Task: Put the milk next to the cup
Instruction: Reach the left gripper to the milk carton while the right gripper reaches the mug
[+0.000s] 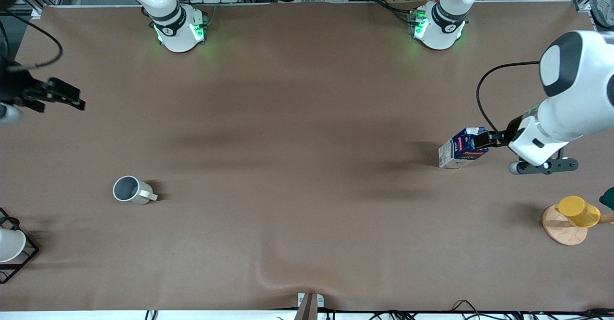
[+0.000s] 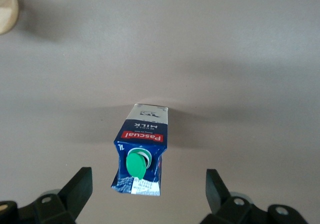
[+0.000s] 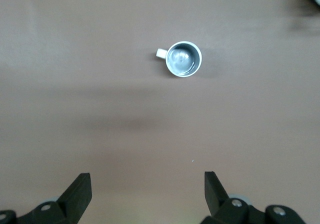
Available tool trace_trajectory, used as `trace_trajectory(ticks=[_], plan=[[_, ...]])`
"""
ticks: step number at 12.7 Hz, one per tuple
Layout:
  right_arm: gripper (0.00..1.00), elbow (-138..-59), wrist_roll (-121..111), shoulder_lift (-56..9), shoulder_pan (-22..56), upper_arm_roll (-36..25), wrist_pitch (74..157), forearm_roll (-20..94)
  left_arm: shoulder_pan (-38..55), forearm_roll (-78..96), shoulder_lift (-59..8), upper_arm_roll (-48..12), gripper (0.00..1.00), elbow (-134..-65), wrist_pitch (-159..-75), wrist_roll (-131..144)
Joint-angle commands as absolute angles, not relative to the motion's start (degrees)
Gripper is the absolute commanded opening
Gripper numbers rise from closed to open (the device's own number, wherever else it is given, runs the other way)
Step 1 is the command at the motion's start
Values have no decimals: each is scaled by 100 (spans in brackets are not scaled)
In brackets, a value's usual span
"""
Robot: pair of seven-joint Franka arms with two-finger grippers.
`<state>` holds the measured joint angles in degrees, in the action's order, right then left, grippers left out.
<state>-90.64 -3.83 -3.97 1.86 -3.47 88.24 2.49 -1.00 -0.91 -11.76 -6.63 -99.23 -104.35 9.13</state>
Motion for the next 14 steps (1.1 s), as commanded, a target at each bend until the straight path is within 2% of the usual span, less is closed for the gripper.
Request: trace_trajectory(ticks=[1, 4, 7, 9, 11, 14], plan=[[100, -8658, -308, -1341, 360, -369, 8885, 351, -150, -298, -1002, -703, 100, -10449, -10818, 800], [100, -8420, -412, -2090, 588, -378, 9000, 273, -158, -299, -1037, -703, 100, -10862, -11204, 791], [100, -8403, -993, -2617, 202, -387, 9192, 308, -158, -299, -1037, -703, 100, -11231, -11565, 791], [100, -8429, -1202, -2864, 115, -387, 9736, 334, -158, -299, -1046, -703, 100, -11346, -11637, 782], [100, -8429, -2262, -3215, 36, -387, 9904, 282, -158, -299, -1055, -703, 100, -11417, -11637, 729], [100, -8420, -3432, -3655, -228, -395, 11097, 238, -158, -299, -1055, -703, 100, -11487, -11637, 729]])
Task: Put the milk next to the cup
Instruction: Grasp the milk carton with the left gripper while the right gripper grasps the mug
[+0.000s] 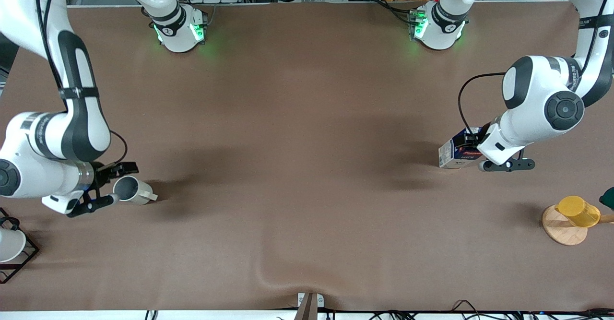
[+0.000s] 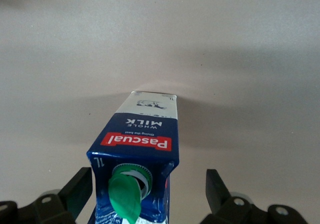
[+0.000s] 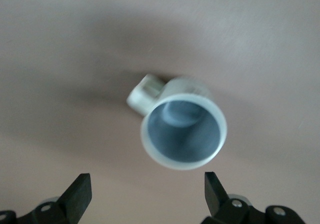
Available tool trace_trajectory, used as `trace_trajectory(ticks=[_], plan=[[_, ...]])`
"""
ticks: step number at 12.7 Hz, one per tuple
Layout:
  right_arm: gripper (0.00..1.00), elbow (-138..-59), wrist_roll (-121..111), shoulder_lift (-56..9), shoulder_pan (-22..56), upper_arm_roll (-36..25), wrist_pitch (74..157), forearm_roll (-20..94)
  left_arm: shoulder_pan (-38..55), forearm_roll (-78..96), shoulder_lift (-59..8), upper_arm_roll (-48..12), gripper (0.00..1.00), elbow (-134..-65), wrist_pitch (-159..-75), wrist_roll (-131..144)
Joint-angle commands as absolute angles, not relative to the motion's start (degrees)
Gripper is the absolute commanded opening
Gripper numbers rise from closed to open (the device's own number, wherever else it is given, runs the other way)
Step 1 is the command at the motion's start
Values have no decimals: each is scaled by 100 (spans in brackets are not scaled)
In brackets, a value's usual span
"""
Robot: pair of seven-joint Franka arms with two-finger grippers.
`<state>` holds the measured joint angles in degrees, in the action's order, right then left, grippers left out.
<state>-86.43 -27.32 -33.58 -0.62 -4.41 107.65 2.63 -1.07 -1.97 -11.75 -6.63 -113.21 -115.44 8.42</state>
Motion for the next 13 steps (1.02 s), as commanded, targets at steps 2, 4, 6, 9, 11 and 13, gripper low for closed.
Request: trace_trajectory(ticks=[2, 4, 6, 9, 11, 13], plan=[[100, -8411, -4189, -3823, -316, -404, 11608, 237, -167, -299, -1133, -694, 100, -11496, -11628, 729], [100, -8411, -4342, -3902, -325, -404, 11847, 246, -228, -299, -1169, -703, 100, -11496, -11593, 729], [100, -8429, -4350, -3990, -360, -404, 11856, 246, -246, -299, -1187, -703, 94, -11496, -11549, 729], [100, -8446, -4543, -4192, -439, -404, 11865, 246, -264, -299, -1187, -694, 70, -11461, -11479, 747], [91, -8446, -4579, -4271, -483, -404, 11987, 272, -264, -299, -1187, -703, 56, -11443, -11461, 817], [0, -8455, -4579, -4271, -483, -396, 12024, 290, -264, -290, -1187, -703, 45, -11391, -11382, 826]])
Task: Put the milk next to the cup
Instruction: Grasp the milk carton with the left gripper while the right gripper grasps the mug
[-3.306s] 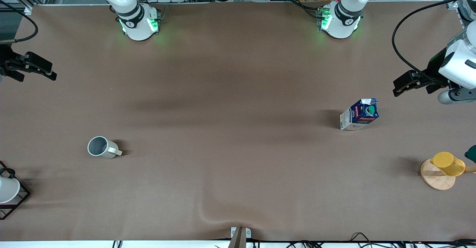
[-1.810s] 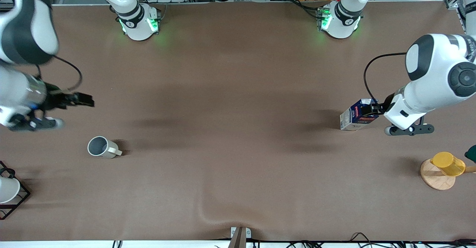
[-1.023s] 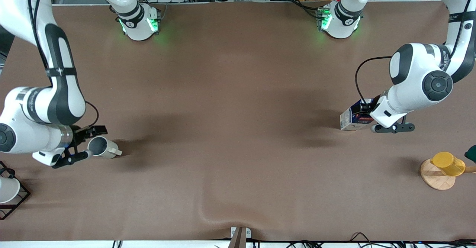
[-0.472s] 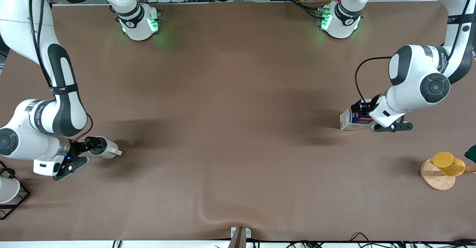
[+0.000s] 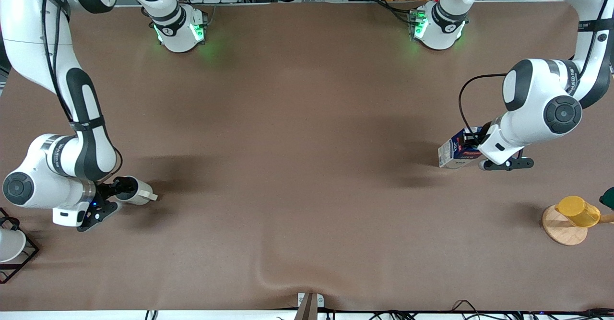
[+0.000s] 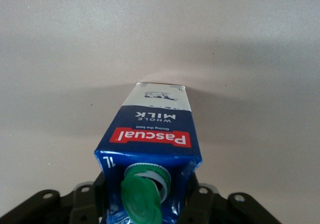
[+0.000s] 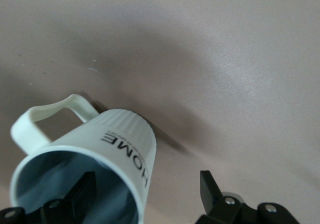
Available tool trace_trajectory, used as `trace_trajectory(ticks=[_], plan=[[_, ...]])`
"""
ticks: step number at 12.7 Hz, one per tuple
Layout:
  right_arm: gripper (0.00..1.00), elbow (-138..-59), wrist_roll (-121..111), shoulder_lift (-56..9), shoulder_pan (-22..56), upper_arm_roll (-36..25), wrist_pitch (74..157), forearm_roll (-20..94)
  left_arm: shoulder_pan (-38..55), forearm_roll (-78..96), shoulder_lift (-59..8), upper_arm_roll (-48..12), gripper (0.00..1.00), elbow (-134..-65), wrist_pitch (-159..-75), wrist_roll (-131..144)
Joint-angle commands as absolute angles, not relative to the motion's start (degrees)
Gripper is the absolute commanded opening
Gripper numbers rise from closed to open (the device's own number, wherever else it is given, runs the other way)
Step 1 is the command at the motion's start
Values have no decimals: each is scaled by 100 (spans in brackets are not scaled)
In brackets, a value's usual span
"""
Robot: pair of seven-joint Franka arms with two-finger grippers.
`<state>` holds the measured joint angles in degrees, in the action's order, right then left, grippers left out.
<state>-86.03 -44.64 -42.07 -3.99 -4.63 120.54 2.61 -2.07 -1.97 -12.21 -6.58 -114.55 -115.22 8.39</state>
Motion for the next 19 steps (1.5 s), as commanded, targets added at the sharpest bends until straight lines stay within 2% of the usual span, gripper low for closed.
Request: trace_trajectory(ticks=[1, 8, 12, 17, 19], plan=[[0, -8455, -4579, -4271, -483, -396, 12032, 316, -255, -290, -1178, -703, 41, -11365, -11347, 826], [0, -8402, -4544, -4114, -413, -273, 11989, 360, -211, -264, -1099, -712, 38, -10724, -10777, 817], [0, -8402, -4553, -3666, -317, 166, 11909, 343, -97, -246, -1081, -834, 38, -10205, -10320, 852], [0, -8236, -4447, -3603, -115, 781, 11909, 360, -105, -264, -993, -1185, 38, -9844, -10257, 844], [0, -8235, -4368, -3612, -44, 817, 11909, 352, -97, -272, -993, -1248, 38, -9826, -10257, 844]])
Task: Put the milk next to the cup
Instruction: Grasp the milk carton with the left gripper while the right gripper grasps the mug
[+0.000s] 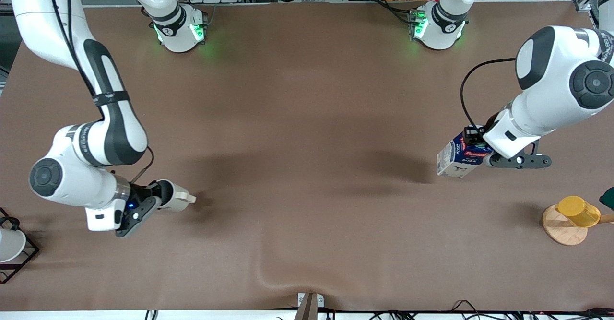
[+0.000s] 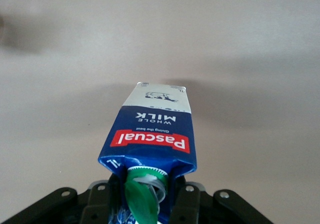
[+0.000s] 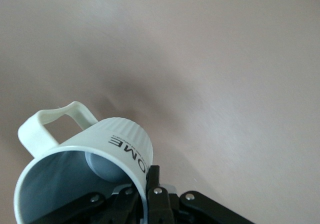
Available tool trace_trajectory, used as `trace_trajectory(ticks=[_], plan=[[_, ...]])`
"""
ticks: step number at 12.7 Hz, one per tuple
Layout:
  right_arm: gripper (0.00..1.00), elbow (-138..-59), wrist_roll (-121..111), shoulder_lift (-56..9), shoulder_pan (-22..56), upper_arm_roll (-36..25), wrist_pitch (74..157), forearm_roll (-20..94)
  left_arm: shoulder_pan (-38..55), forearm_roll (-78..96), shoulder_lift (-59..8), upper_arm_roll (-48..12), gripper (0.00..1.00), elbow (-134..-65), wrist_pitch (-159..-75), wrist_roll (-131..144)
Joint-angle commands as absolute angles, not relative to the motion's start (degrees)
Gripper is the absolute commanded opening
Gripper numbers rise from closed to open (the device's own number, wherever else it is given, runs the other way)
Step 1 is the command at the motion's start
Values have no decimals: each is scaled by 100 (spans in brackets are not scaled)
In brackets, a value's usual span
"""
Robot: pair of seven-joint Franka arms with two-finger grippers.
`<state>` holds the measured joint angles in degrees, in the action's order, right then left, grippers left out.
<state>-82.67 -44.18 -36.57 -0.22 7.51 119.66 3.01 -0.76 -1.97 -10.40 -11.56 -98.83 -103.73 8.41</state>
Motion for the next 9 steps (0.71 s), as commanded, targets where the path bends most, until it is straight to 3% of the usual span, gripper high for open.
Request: trace_trajectory(ticks=[1, 9], plan=[[0, -8235, -4368, -3612, -53, 817, 11909, 352, -114, -272, -984, -1309, 38, -9826, -10257, 844], [0, -8244, -4359, -3621, -97, 809, 11900, 352, -97, -281, -932, -1389, 37, -9677, -10169, 835]])
